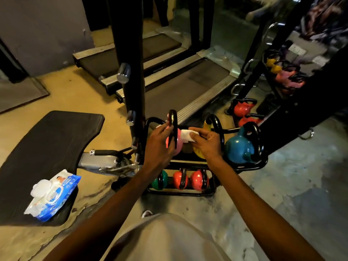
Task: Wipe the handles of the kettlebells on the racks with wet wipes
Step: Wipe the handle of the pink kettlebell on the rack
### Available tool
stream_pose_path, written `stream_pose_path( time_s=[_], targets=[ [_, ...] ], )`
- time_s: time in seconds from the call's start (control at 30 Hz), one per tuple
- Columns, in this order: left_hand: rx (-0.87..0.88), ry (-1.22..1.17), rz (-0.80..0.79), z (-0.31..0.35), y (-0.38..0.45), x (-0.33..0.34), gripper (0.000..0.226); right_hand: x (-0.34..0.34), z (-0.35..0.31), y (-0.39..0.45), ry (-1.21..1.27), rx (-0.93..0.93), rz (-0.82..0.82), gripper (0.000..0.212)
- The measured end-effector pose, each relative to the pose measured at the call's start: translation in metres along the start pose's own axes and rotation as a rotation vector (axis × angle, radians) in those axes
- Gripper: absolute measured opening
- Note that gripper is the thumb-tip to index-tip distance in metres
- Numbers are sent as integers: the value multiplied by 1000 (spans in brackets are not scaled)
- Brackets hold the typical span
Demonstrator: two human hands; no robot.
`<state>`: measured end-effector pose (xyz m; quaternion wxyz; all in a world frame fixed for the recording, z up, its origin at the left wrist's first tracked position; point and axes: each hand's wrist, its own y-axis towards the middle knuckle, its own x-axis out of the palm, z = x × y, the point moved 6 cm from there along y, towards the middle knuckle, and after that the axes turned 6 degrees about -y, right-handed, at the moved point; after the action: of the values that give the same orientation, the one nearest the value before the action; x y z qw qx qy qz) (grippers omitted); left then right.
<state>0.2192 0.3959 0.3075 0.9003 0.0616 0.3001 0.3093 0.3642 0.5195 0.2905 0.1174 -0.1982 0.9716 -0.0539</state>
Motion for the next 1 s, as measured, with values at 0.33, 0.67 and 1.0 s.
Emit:
stream_pose_path(
  time_s=[0.33,0.67,1.0],
  targets=[
    [130,393,-238,-16,35,42,75,29,9,94,82,164,69,20],
    [-43,523,-223,-19,35,66,85,46,-21,151,-153,107,-20,24],
    [-113,531,-82,-18,40,80,80,73,-45,146,-582,98,-823,123]
  ],
)
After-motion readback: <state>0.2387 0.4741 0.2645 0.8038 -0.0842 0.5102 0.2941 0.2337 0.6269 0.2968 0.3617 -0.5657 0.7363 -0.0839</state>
